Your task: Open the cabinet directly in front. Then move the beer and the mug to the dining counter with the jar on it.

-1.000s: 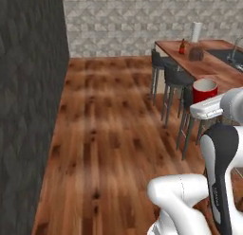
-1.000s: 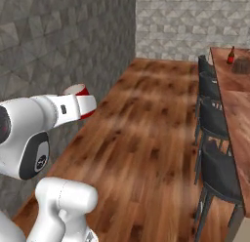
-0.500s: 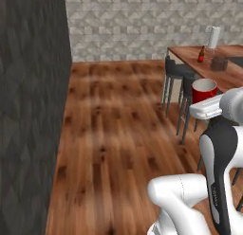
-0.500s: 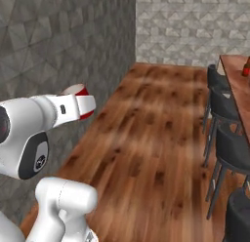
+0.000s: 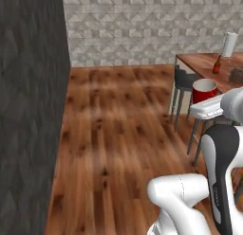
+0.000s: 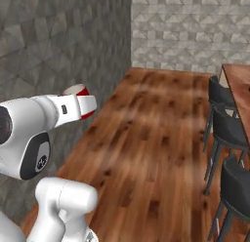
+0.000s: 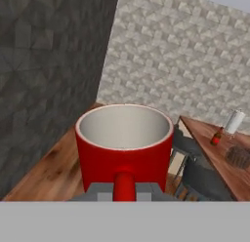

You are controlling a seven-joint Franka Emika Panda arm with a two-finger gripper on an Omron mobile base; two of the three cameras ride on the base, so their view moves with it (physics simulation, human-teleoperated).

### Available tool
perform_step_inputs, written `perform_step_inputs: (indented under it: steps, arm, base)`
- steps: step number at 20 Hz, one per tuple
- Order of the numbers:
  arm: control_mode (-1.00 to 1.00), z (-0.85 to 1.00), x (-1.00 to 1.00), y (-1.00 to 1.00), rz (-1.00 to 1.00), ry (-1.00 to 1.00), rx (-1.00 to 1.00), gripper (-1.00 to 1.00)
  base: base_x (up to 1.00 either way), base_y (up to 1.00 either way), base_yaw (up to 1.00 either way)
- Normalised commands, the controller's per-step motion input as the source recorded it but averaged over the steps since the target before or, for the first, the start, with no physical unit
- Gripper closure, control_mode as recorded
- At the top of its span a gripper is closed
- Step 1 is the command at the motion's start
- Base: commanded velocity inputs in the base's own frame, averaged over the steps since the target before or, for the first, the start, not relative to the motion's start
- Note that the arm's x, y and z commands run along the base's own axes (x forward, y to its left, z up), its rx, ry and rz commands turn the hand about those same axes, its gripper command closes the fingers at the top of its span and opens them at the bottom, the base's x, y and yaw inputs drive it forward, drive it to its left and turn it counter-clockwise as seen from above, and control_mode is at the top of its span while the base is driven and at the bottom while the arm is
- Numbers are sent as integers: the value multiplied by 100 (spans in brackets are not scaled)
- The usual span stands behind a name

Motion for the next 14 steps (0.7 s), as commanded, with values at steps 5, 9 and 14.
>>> perform_step_inputs:
  steps: [5, 9, 14]
  arm:
    - [100, 0, 0, 0, 0, 0, 0, 100]
    - [100, 0, 0, 0, 0, 0, 0, 100]
    - [100, 0, 0, 0, 0, 0, 0, 100]
  base:
    - [100, 14, -8]
    - [100, 21, -18]
    - [100, 34, -28]
